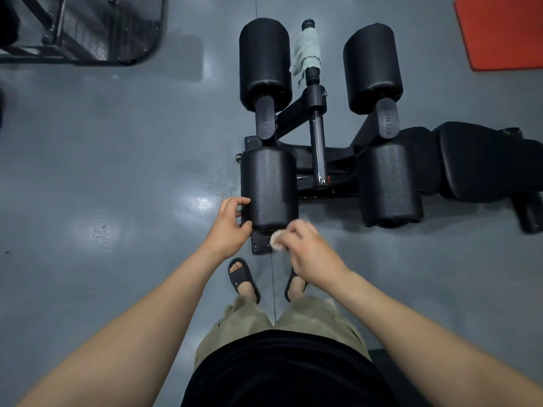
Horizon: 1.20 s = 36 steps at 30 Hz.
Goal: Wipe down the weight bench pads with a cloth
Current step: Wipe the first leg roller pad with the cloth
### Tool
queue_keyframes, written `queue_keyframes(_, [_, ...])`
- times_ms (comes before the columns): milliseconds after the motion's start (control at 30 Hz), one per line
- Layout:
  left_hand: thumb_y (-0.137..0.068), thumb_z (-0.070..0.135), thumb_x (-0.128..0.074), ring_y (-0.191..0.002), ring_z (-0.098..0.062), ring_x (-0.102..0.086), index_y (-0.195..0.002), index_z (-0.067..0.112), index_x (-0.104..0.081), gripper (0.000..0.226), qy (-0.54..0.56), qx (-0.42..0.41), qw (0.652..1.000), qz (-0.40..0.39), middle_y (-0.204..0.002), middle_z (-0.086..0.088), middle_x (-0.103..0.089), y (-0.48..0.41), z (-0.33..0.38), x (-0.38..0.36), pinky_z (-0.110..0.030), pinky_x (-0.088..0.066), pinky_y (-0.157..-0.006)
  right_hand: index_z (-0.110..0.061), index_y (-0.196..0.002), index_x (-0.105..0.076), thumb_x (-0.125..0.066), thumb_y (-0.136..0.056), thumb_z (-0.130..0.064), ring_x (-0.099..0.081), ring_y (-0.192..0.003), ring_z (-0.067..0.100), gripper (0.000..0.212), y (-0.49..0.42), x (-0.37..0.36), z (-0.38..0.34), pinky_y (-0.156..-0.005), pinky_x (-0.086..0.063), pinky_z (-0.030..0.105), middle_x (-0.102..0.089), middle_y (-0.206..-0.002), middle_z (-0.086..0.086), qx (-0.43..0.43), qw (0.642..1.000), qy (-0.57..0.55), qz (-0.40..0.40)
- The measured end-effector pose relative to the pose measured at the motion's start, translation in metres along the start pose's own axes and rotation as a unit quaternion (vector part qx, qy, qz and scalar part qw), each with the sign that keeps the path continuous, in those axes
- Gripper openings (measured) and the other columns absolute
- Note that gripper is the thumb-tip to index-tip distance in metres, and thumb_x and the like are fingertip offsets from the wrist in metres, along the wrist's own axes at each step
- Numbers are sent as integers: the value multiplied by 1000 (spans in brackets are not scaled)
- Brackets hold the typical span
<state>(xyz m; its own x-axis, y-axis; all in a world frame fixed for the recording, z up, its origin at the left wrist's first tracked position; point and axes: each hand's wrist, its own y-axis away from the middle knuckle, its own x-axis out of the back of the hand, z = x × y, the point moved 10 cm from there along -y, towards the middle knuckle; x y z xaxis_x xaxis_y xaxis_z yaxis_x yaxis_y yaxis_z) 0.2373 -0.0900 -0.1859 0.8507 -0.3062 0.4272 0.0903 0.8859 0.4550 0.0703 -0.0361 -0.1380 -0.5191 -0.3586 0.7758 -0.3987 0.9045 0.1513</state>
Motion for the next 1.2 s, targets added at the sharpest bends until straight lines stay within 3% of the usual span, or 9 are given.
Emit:
queue_keyframes(100, [-95,2,-57,-129,-17,-49,-126,30,-47,43,14,-1,1000,5,-135,5,-37,2,-1,-1,-30,-49,-102,-18,-111,-65,-56,-87,4,-46,-94,21,33,-34,38,4,-75,-51,37,-48,-104,4,-34,995,-17,89])
queue_keyframes(167, [-95,1,-57,-129,-17,-48,-126,30,-47,43,16,-2,1000,4,-134,6,-37,3,0,-1,-33,-49,-104,-16,-114,-65,-57,-88,2,-50,-96,26,32,-51,44,11,-79,-52,40,-49,-105,5,-60,991,-22,114])
queue_keyframes(333, [-93,4,-60,-120,-12,-48,-132,23,-49,45,-18,-16,1000,-6,-130,7,-36,1,3,-5,-42,-48,-106,-21,-113,-62,-53,-83,5,-41,-90,24,40,-40,16,1,-82,-48,39,-48,-107,1,-50,996,-8,78])
queue_keyframes(433, [-90,5,-61,-126,-19,-46,-133,24,-52,49,-46,-44,998,-10,-125,13,-37,1,10,-7,-44,-46,-107,-18,-111,-64,-54,-83,6,-45,-92,25,38,-34,18,5,-83,-49,39,-50,-104,3,-47,997,-12,64])
queue_keyframes(533, [-89,4,-61,-125,-21,-48,-134,26,-51,51,-46,-53,998,2,-126,13,-37,1,16,-5,-43,-48,-105,-13,-111,-64,-52,-85,6,-49,-95,31,35,-50,24,14,-83,-50,41,-51,-106,7,-82,994,4,70])
queue_keyframes(700, [-93,8,-66,-118,-19,-54,-142,16,-42,55,9,28,999,14,-137,2,-31,-2,0,4,-32,-53,-98,-6,-110,-58,-50,-80,12,-47,-96,34,35,-85,28,10,-83,-49,45,-48,-112,14,-122,987,76,67])
queue_keyframes(800, [-94,16,-67,-117,-16,-51,-141,17,-45,51,3,44,999,1,-134,3,-33,-1,-8,2,-30,-45,-105,-3,-112,-56,-48,-83,11,-47,-100,35,33,-107,38,8,-82,-47,41,-48,-116,17,-131,982,112,74])
queue_keyframes(1067, [-88,21,-73,-128,-20,-46,-137,20,-54,53,-4,-28,999,24,-130,7,-41,2,5,-5,-40,-38,-115,-10,-113,-60,-44,-88,5,-47,-103,34,33,-163,67,21,-88,-42,36,-50,-116,12,-138,982,90,89])
queue_keyframes(1200, [-88,17,-73,-131,-20,-42,-139,18,-54,54,-33,-42,998,23,-128,10,-36,1,12,-5,-32,-32,-117,-12,-107,-65,-45,-85,8,-47,-97,32,36,-170,70,21,-83,-41,33,-55,-108,8,-118,983,89,105])
